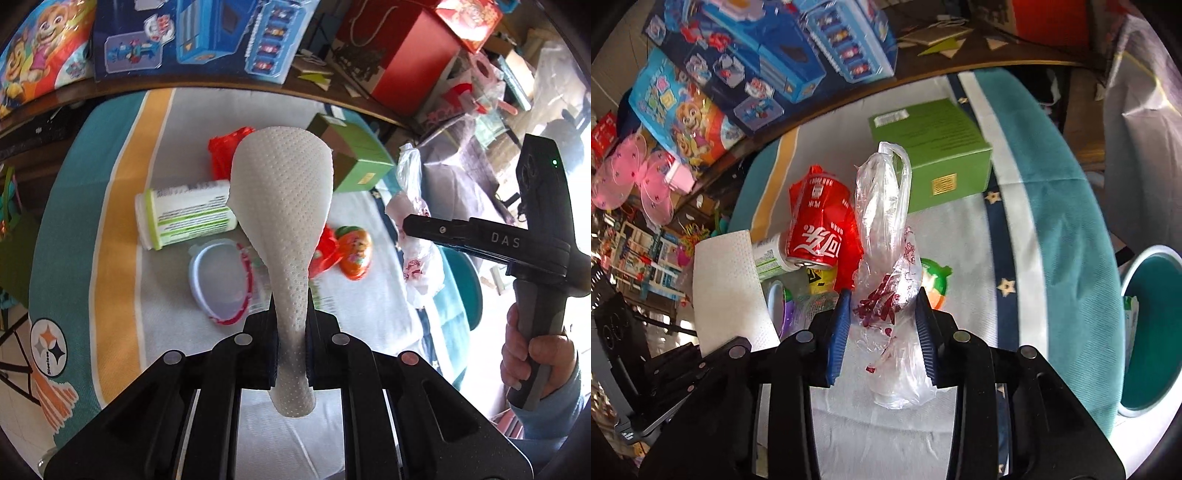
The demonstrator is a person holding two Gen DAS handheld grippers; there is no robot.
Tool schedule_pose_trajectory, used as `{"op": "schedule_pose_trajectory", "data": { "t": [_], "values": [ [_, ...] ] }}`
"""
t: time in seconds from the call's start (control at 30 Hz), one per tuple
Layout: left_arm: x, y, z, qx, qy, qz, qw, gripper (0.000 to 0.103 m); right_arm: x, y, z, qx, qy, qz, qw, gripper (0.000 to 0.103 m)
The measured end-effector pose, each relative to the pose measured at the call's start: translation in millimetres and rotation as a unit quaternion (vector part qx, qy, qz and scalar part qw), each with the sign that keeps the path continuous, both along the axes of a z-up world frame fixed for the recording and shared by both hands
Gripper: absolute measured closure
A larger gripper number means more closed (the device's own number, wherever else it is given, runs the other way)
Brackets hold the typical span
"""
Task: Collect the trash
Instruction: 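Carry the tissue and plastic bag over the teal bin with both tools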
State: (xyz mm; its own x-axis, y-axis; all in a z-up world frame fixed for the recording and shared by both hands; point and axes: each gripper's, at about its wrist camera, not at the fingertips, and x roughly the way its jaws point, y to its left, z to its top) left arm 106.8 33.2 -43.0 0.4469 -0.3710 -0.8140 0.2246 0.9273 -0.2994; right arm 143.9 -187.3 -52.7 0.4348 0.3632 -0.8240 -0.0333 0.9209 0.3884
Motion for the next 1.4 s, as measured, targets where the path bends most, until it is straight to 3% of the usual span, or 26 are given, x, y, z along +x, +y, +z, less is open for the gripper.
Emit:
{"op": "schedule_pose_trajectory", "data": {
  "t": [0.5,1.0,1.4],
  "values": [
    [3.4,-125.1,15.8,0.015,-0.006,-0.12,0.9927,0.092,-61.0,-139.1,20.7,0.027,-0.032,-0.12,0.992,0.07],
    [2.1,-297.5,-1.4,0.048,0.01,-0.261,0.9642,0.092,-125.6,-297.2,-8.2,0.063,-0.028,-0.256,0.964,0.07],
    [8.6,-379.6,-39.2,0.074,0.045,-0.299,0.9503,0.091,-137.2,-347.3,-39.8,0.086,-0.003,-0.282,0.956,0.07]
  ]
}}
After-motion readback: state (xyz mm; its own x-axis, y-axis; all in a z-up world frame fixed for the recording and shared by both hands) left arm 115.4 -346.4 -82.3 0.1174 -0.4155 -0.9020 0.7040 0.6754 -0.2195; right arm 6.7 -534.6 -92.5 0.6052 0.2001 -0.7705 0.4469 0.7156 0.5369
